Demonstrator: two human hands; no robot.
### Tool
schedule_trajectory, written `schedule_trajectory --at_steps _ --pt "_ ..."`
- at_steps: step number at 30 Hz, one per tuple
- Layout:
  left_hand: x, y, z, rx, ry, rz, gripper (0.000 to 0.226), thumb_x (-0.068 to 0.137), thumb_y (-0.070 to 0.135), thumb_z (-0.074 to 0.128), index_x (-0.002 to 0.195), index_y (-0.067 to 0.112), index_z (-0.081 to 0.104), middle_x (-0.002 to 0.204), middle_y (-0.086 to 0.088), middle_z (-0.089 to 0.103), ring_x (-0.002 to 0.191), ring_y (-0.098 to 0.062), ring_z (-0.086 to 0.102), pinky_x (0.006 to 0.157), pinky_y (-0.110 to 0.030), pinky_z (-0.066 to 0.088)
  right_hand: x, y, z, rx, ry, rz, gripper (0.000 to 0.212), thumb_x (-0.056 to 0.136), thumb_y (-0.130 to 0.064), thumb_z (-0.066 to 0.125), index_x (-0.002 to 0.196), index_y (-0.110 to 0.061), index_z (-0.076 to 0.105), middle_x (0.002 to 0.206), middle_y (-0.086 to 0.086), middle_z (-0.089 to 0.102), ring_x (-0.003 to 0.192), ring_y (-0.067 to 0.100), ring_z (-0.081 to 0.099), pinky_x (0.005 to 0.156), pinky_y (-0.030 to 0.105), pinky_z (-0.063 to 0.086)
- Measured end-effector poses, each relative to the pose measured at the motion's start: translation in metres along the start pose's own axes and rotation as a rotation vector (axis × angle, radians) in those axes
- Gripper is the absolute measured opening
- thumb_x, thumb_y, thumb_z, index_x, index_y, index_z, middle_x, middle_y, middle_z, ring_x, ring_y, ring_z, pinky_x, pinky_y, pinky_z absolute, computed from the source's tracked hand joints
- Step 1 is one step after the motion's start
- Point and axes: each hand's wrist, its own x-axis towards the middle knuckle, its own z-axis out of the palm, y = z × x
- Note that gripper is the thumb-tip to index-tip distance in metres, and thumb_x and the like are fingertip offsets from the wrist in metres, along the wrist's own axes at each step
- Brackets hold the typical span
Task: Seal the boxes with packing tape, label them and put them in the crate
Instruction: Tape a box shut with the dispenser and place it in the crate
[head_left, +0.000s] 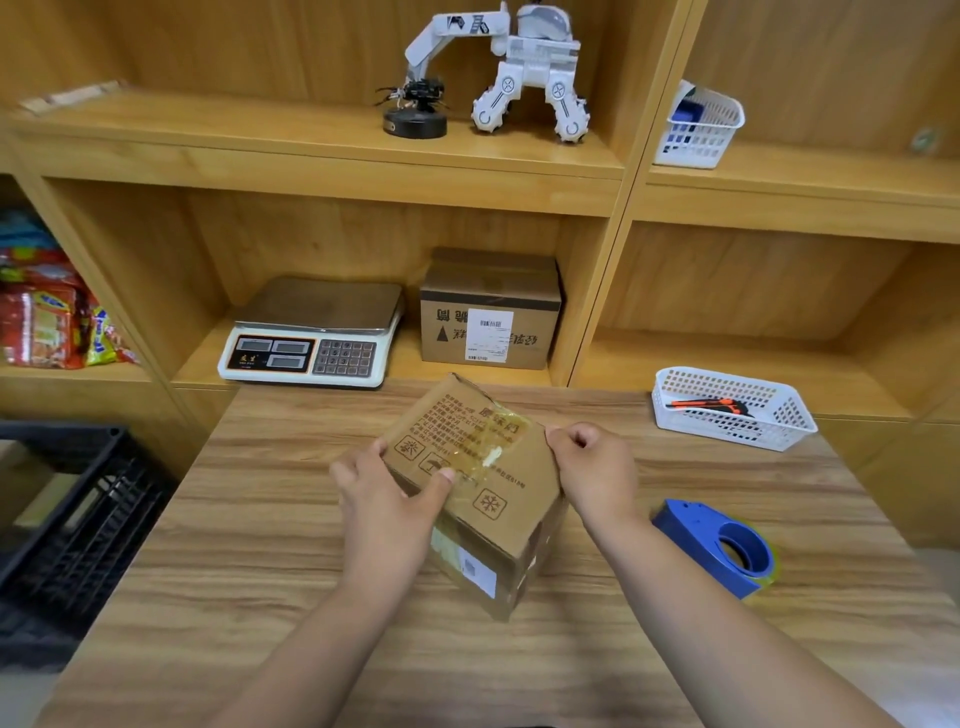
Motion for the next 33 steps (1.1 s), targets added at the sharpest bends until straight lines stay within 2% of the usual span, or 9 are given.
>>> schedule_trajectory --at_steps 4,9,12,18,21,25,28,31,33 --pt "0.010 0.000 0.012 0.082 -0.118 0.059 0.082 0.073 0.050 0.068 0.139 0.015 0.035 0.128 -0.006 0.036 0.120 -0.025 0.035 0.108 -0.041 0.032 -0.010 -0.015 -0.001 -0.023 0.074 -0.157 0.032 0.084 -0.043 0.059 0.064 -0.019 0.067 0.070 -0.008 0.069 0.065 0.013 0.060 0.058 0.029 0.045" --pt "0.016 -0.012 0.035 0.172 -0.284 0.034 0.108 0.062 0.081 0.022 0.138 0.006 0.038 0.142 -0.015 0.039 0.133 -0.031 0.031 0.111 -0.044 0.026 -0.038 -0.005 0.020 -0.191 0.101 -0.410 0.032 0.080 -0.047 0.054 0.070 -0.022 0.071 0.071 -0.008 0.064 0.067 0.011 0.057 0.059 0.025 0.039" --pt "0.020 -0.015 0.038 0.066 -0.301 -0.068 0.112 0.060 0.081 0.026 0.139 0.002 0.034 0.144 -0.015 0.037 0.135 -0.028 0.031 0.113 -0.043 0.025 -0.049 0.001 0.034 -0.133 0.006 -0.516 0.040 0.081 -0.049 0.045 0.081 -0.021 0.074 0.086 -0.008 0.066 0.080 0.014 0.060 0.070 0.025 0.045" --pt "0.035 -0.042 0.033 -0.222 -0.407 -0.331 0.074 0.066 0.066 0.049 0.118 0.015 0.058 0.116 -0.005 0.065 0.106 -0.020 0.060 0.093 -0.036 0.047 -0.054 0.018 0.064 -0.195 -0.313 -0.573 0.046 0.086 -0.043 0.037 0.105 -0.020 0.072 0.124 0.002 0.062 0.115 0.021 0.054 0.102 0.031 0.037" --pt "0.034 -0.055 0.032 -0.178 -0.397 -0.352 0.027 0.089 0.030 0.052 0.103 0.009 0.063 0.103 -0.007 0.067 0.097 -0.021 0.061 0.081 -0.028 0.044 -0.054 0.023 0.074 -0.235 -0.457 -0.601 0.037 0.089 -0.030 0.043 0.111 -0.019 0.070 0.122 0.002 0.064 0.114 0.022 0.054 0.102 0.030 0.035" --pt "0.029 -0.071 0.036 -0.126 -0.353 -0.377 0.024 0.093 0.023 0.047 0.103 0.010 0.064 0.105 -0.011 0.066 0.102 -0.027 0.060 0.083 -0.033 0.044 -0.046 0.024 0.082 -0.265 -0.486 -0.610 0.058 0.087 -0.036 0.025 0.133 -0.014 0.053 0.133 0.002 0.056 0.126 0.019 0.046 0.107 0.023 0.029" --pt "0.036 -0.065 0.042 -0.076 -0.272 -0.404 0.030 0.098 0.025 0.041 0.112 0.005 0.058 0.110 -0.016 0.061 0.108 -0.030 0.056 0.080 -0.029 0.037 -0.036 0.027 0.088 -0.367 -0.548 -0.671 0.053 0.097 -0.025 0.025 0.148 -0.011 0.025 0.154 0.004 0.028 0.144 0.015 0.018 0.111 0.014 -0.002" --pt "0.043 -0.061 0.049 0.001 -0.242 -0.391 0.043 0.101 0.031 0.033 0.125 -0.001 0.050 0.129 -0.023 0.053 0.122 -0.034 0.047 0.092 -0.030 0.034 -0.029 0.033 0.092 -0.510 -0.592 -0.768 0.071 0.087 -0.041 0.003 0.151 -0.011 0.006 0.159 0.002 0.008 0.146 0.010 -0.002 0.110 0.020 -0.017" --pt "0.046 -0.065 0.053 0.024 -0.233 -0.397 0.045 0.101 0.033 0.032 0.128 0.000 0.048 0.131 -0.023 0.052 0.123 -0.034 0.047 0.096 -0.032 0.035 -0.024 0.038 0.094 -0.582 -0.601 -0.802 0.072 0.088 -0.043 0.003 0.151 -0.010 0.006 0.159 0.002 0.007 0.145 0.010 -0.004 0.111 0.029 -0.020"
